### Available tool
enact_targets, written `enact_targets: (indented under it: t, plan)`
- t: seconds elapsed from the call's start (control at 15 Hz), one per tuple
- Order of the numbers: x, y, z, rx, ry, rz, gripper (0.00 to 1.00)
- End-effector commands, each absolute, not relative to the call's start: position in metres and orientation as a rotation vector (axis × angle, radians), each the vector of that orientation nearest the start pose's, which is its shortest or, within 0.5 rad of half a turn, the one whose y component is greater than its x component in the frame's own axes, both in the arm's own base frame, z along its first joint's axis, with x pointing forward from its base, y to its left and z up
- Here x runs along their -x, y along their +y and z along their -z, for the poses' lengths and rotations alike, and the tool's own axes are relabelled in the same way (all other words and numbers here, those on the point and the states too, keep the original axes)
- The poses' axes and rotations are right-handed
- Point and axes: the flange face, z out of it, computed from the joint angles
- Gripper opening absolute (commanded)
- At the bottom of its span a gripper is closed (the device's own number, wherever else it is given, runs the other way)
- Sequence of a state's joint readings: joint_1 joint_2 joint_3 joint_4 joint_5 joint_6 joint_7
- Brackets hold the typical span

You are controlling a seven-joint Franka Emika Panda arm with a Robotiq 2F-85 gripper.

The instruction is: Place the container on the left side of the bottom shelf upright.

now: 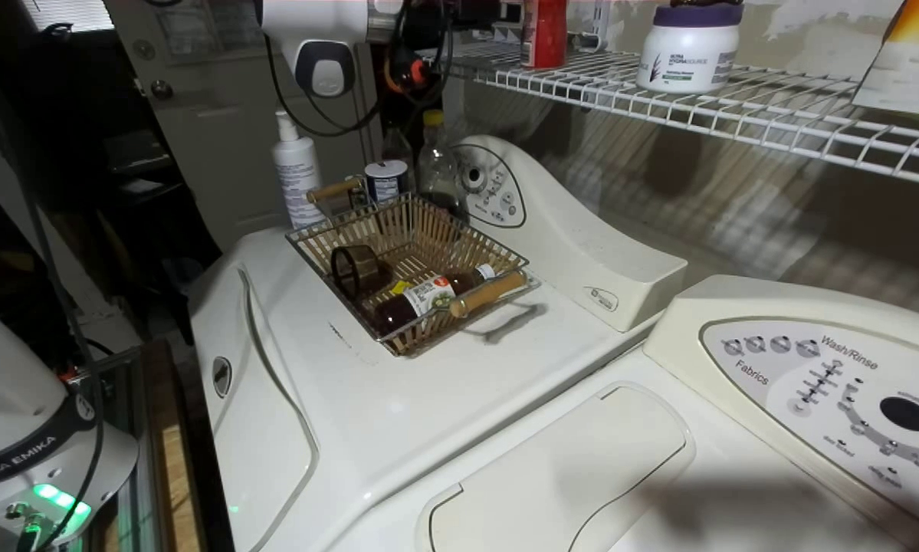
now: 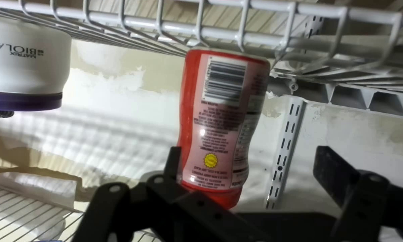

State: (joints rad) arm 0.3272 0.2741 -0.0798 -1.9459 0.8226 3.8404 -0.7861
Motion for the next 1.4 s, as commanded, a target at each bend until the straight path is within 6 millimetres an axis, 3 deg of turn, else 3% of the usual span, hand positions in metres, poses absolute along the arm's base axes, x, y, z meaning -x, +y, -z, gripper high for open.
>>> enact_targets:
  t: [0.0,0.6,1.13,1.2,1.33]
  plan:
    - [-0.602,0.055,-0.510,2.567,0.089,2.264,1.00]
    - [-0.602,0.055,-0.510,2.567,0.089,2.264,1.00]
    - [-0.588,0.037,-0.562,2.502,0.094,2.407,1.00]
    - [-0.594,0.038,-0.546,2.519,0.113,2.374,1.00]
    - [-0.593,0.037,-0.551,2.511,0.116,2.380,1.00]
